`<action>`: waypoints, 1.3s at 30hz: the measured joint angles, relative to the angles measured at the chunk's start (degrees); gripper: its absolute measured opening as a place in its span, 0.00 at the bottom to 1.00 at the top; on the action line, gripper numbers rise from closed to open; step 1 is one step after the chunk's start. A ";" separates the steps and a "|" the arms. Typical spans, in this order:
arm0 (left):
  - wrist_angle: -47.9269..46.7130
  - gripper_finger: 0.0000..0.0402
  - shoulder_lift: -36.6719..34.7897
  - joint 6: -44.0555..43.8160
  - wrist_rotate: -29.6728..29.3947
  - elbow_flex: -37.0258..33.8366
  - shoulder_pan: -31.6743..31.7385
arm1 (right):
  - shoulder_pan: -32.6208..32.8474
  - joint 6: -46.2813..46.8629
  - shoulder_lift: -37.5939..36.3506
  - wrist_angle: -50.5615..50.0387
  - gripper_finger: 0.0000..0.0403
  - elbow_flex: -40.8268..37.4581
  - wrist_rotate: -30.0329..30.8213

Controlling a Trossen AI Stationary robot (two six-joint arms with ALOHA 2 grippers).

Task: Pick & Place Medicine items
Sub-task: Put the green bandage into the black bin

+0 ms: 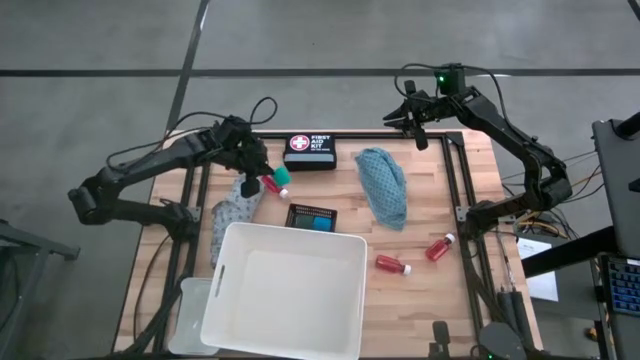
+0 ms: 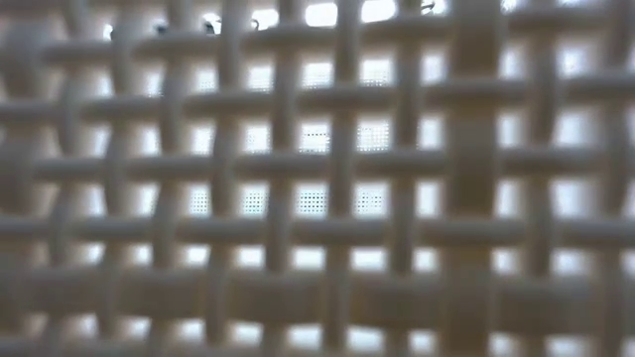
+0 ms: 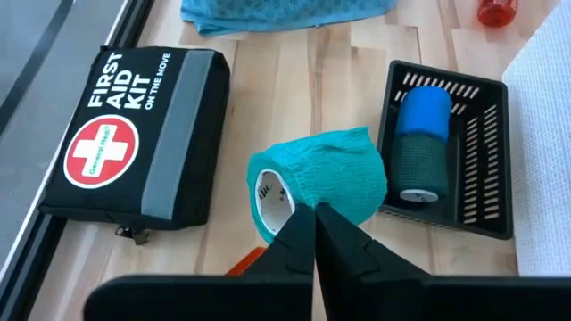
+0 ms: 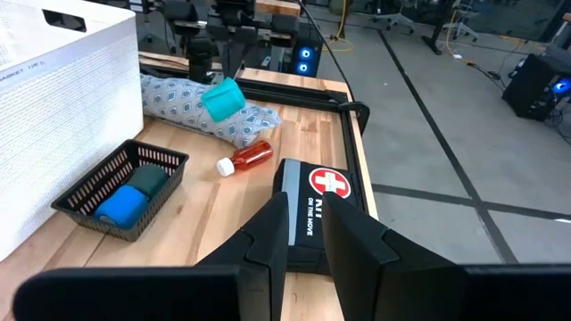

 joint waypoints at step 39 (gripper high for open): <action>2.27 0.02 0.28 3.87 -5.20 -0.07 -10.79 | 0.00 0.00 0.00 0.01 0.17 0.00 0.01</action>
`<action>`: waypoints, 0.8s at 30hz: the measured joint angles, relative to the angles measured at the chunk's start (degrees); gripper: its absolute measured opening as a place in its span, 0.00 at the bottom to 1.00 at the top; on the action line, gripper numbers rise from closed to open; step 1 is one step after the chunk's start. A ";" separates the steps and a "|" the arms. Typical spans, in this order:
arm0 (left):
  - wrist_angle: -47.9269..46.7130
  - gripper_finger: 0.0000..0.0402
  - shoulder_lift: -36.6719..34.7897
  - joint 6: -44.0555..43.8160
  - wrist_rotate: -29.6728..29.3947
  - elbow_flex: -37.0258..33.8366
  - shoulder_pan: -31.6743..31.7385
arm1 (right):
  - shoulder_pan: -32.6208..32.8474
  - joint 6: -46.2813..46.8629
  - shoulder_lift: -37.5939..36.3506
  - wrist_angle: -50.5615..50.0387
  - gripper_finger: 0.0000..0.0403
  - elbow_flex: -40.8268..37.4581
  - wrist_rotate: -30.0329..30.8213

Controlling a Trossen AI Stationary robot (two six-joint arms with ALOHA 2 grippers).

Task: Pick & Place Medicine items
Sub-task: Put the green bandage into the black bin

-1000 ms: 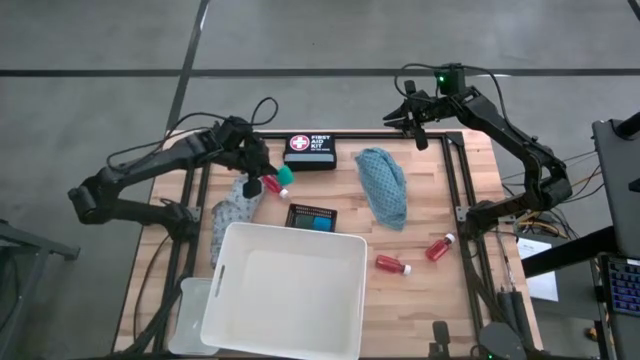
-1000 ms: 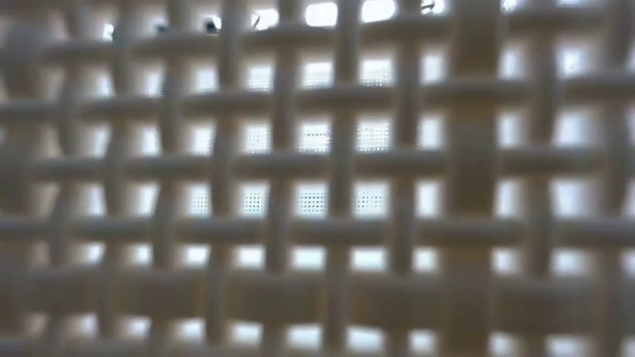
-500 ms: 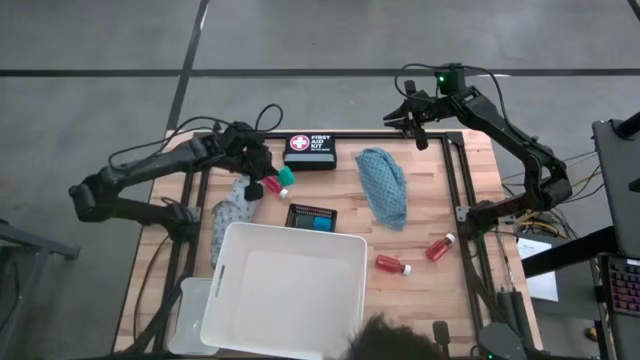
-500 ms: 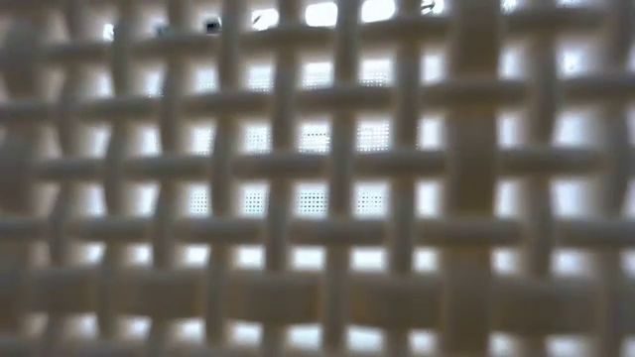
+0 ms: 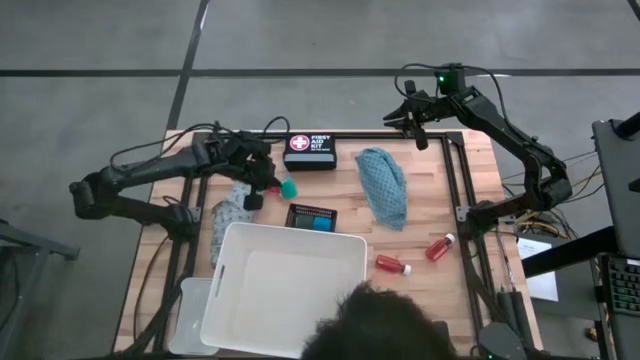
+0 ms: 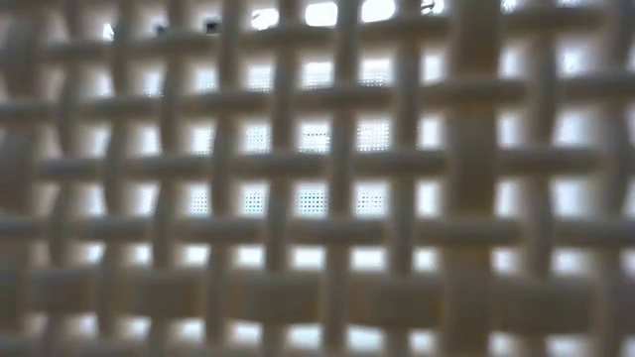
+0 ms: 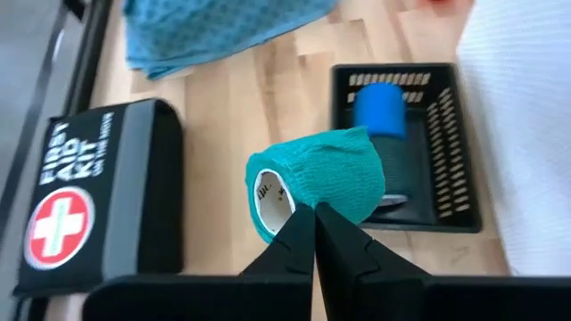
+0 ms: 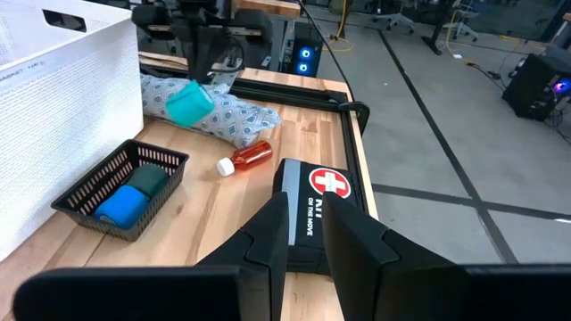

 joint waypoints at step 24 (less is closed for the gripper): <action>3.98 0.02 10.91 2.68 -0.36 -0.04 -5.74 | 0.01 0.00 0.02 0.00 0.17 0.00 0.01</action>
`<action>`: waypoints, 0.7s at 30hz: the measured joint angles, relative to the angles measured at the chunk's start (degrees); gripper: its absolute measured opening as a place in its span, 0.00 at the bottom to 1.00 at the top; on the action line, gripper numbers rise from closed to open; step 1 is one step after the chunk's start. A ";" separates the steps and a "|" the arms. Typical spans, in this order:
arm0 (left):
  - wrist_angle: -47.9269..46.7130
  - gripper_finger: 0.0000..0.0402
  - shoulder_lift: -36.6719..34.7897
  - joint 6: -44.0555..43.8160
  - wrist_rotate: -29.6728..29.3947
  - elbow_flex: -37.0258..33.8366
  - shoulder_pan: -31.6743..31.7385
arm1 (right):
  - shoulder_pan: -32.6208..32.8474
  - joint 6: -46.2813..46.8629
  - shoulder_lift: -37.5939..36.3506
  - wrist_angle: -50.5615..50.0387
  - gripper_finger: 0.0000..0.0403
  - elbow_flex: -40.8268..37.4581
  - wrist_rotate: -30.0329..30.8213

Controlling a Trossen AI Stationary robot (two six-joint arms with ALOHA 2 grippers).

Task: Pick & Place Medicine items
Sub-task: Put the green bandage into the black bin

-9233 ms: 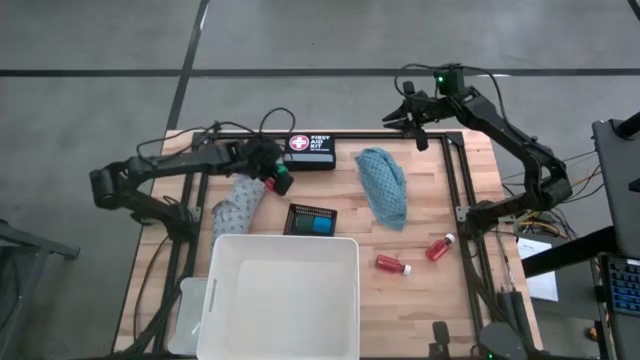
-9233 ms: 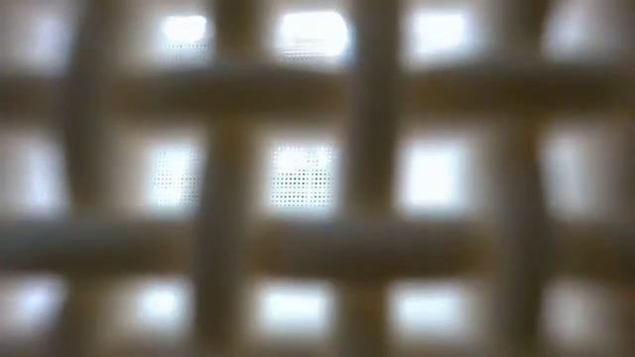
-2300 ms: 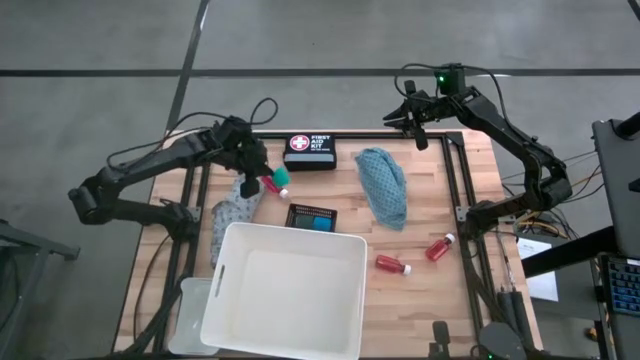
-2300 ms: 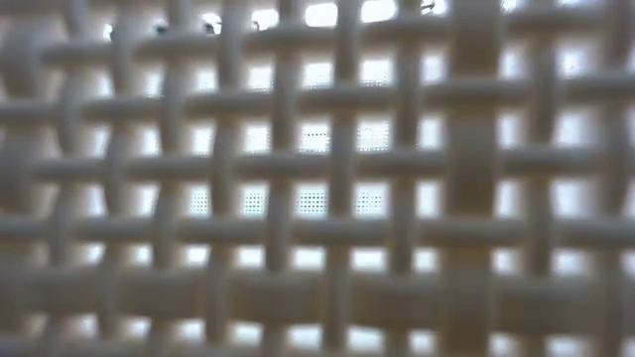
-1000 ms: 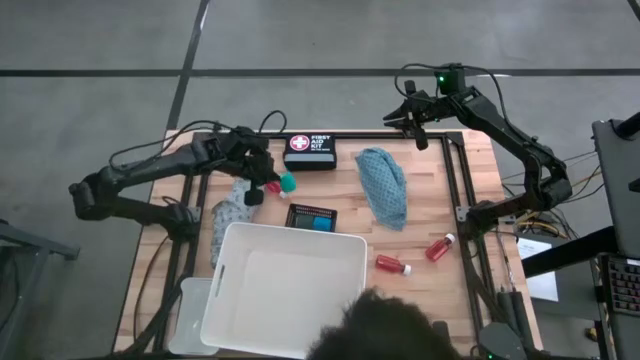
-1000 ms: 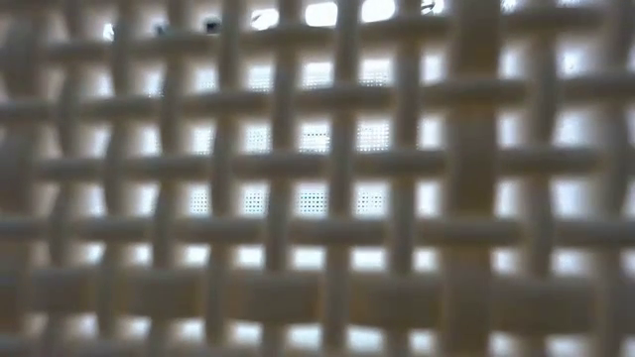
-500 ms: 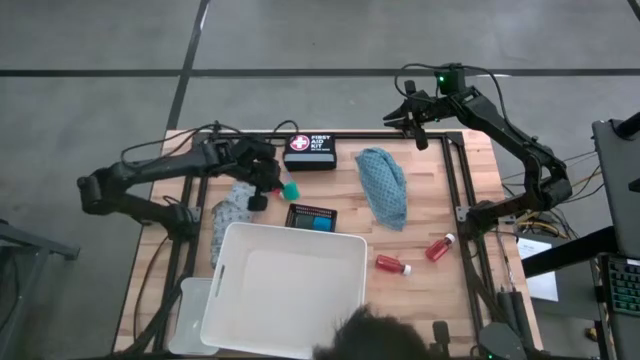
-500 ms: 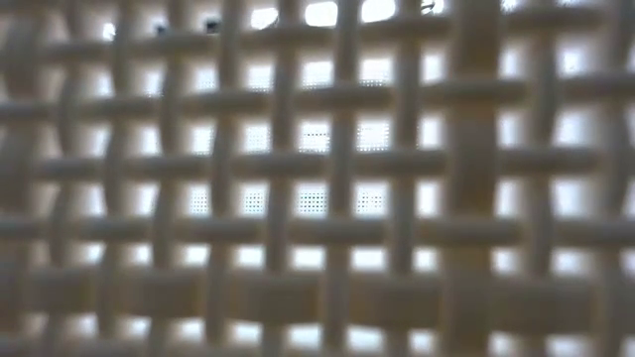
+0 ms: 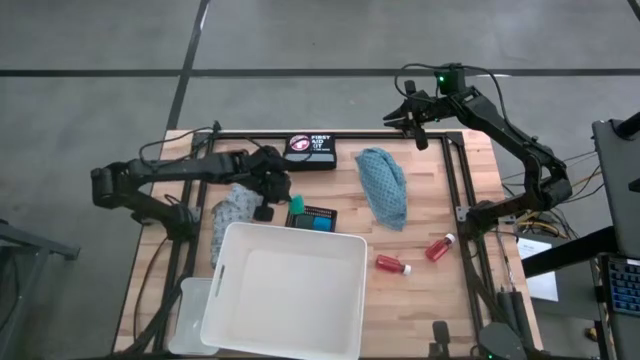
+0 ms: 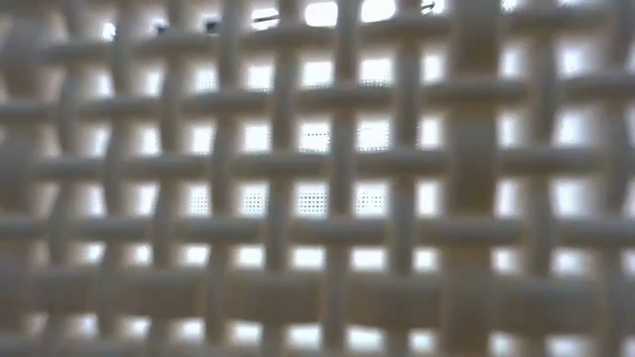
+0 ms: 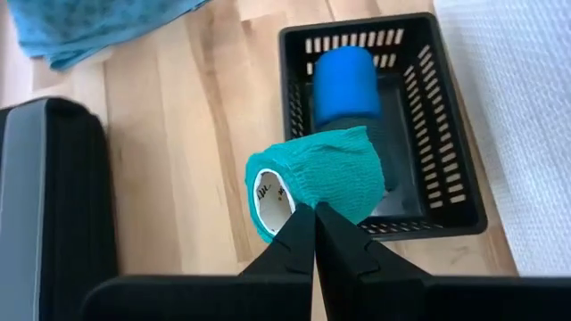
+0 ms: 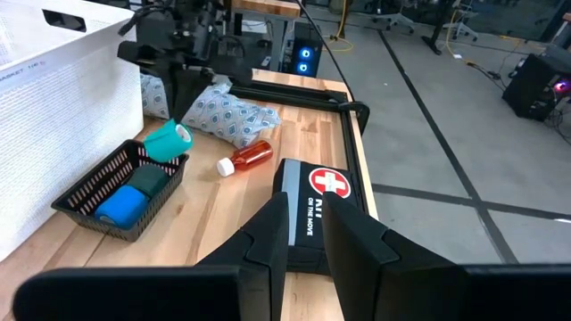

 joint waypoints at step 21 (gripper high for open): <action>4.15 0.02 7.69 -4.12 10.51 0.11 -3.35 | -0.01 0.00 0.00 -0.01 0.17 0.00 -0.02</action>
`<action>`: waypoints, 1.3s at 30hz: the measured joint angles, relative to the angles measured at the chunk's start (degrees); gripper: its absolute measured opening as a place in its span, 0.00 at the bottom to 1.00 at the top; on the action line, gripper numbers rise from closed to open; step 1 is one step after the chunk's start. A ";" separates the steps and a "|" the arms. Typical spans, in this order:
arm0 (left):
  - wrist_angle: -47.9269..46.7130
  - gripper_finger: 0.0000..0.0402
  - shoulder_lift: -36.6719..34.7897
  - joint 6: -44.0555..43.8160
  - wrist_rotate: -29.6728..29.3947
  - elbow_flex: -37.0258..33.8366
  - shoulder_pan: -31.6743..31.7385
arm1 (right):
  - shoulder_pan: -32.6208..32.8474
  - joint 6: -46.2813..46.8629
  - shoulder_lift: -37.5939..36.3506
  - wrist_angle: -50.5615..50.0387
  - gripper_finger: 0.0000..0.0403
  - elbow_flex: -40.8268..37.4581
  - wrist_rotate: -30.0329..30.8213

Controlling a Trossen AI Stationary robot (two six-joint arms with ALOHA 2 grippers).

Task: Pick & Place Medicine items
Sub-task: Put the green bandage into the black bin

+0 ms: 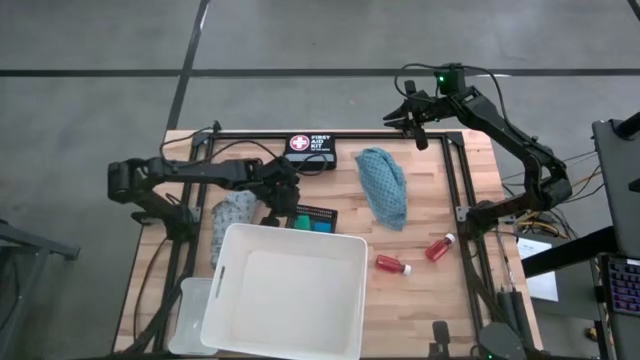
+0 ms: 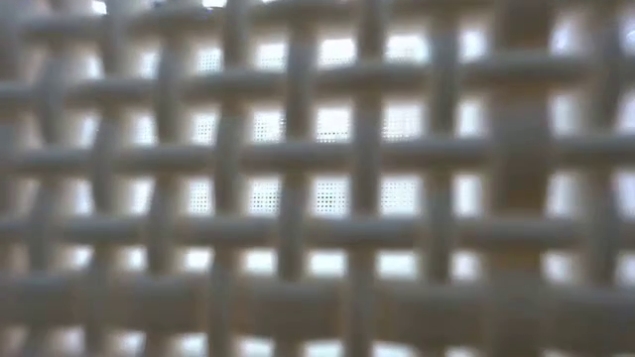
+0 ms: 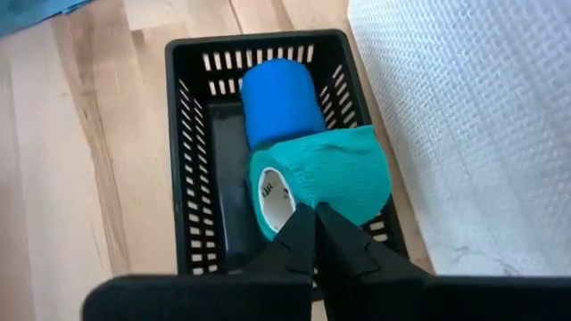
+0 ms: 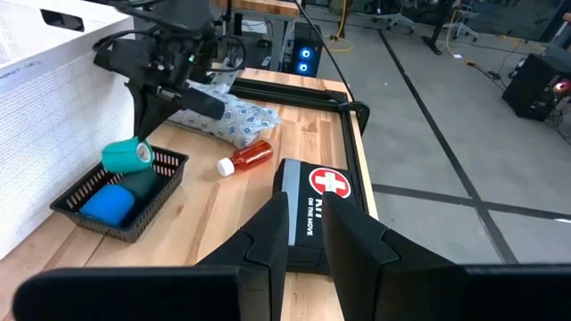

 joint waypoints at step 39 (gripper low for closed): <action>4.26 0.02 -0.32 -21.57 -1.31 0.07 -2.62 | -0.01 0.00 0.00 -0.01 0.17 0.00 0.00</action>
